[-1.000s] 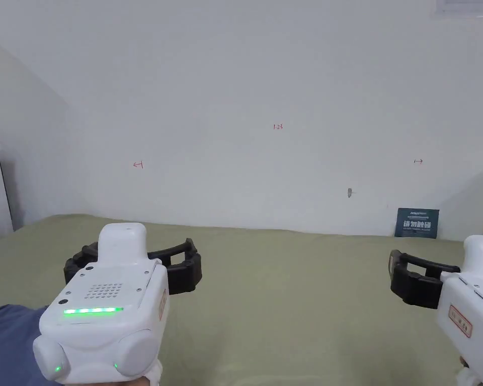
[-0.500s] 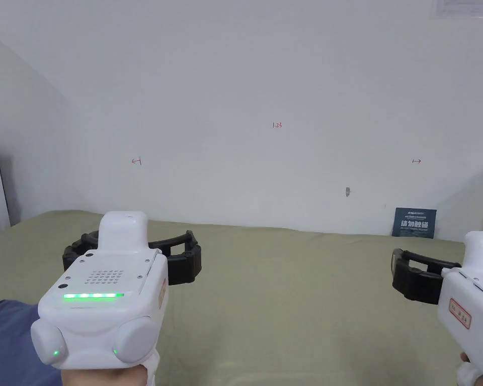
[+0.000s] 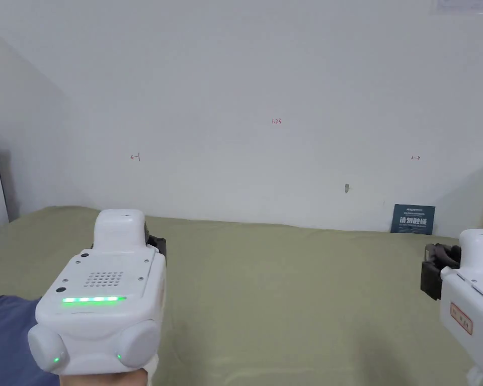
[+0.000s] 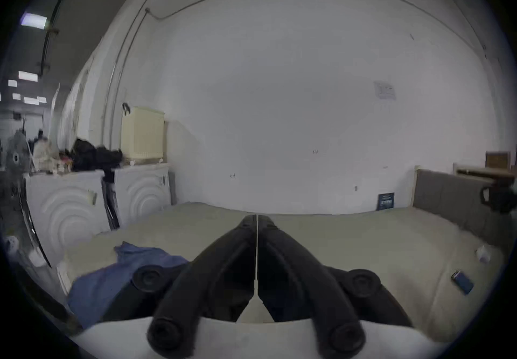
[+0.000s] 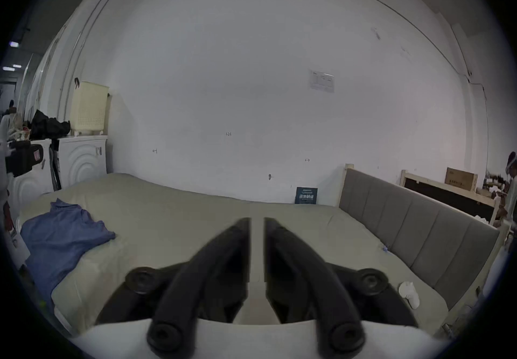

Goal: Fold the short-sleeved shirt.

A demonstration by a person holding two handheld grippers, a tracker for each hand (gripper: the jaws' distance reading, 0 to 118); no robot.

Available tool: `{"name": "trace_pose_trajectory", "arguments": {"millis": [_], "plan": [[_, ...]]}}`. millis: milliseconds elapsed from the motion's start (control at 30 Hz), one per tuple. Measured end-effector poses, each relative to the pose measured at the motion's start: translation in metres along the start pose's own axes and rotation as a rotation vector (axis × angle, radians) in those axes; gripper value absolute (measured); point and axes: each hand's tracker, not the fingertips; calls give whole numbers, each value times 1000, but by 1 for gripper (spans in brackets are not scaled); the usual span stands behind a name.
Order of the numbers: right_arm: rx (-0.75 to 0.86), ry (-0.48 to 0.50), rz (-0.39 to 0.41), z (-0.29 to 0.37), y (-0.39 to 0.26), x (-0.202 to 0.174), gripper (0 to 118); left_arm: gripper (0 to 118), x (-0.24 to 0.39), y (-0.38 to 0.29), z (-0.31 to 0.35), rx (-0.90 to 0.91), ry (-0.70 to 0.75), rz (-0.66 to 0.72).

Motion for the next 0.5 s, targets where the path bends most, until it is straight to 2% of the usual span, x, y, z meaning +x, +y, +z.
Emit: {"name": "trace_pose_trajectory", "arguments": {"millis": [100, 167, 233, 333, 400, 433, 500], "plan": [[-3, 55, -3, 3, 2, -14, 4, 1, -9, 2, 5, -23, 20, -42], [4, 111, 3, 3, 6, -37, 0, 1, -24, 5, 17, -10, 46, -58], [8, 218, -10, 1, 10, -66, 0, 1, -47, 10, 31, -5, 78, -34], [11, 373, -48, -2, 13, -117, 0, 1, -92, 16, 60, -11, 217, -29], [16, 454, -13, -3, 13, -156, 0, 1, -124, 14, 84, -18, 284, -11], [8, 531, -25, -3, 11, -180, 0, 1, -145, 12, 96, -39, 337, -8], [-14, 612, -30, -5, 6, -212, 0, 1, -171, 7, 116, -59, 414, -11]]}}
